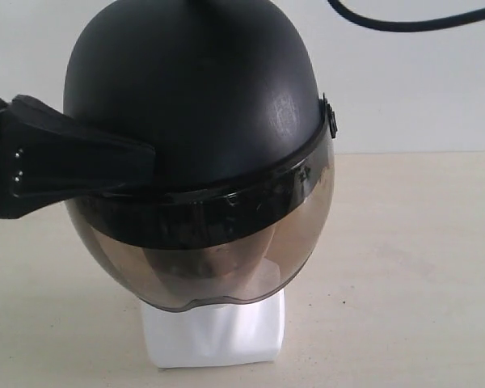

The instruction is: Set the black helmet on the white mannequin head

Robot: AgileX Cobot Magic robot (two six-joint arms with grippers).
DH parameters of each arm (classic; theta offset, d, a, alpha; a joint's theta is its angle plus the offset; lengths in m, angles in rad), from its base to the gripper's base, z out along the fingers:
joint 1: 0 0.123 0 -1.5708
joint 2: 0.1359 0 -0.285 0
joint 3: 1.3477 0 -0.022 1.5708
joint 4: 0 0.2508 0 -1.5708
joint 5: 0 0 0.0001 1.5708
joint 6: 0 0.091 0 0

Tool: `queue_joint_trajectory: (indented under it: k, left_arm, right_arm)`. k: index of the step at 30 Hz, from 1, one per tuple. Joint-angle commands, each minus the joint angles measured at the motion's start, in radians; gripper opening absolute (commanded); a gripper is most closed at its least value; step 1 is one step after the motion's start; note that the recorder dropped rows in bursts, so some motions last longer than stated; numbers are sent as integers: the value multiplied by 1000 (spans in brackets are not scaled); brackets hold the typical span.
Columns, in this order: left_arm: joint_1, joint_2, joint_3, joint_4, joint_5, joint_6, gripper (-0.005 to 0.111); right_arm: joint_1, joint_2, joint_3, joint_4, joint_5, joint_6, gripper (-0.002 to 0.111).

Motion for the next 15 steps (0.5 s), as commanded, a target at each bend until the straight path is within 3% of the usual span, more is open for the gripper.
queue_joint_trajectory:
  k: [1, 7, 15]
  left_arm:
    - [15, -41, -11, 5, 15, -51, 4]
    - [15, -127, -11, 5, 100, -62, 4]
    - [15, -330, -11, 5, 611, -239, 4]
  right_arm:
    - [0, 10, 5, -26, 27, 15, 3]
    - [-5, -26, 5, -27, -49, 54, 3]
    - [-120, -161, 17, -128, -76, 163, 3]
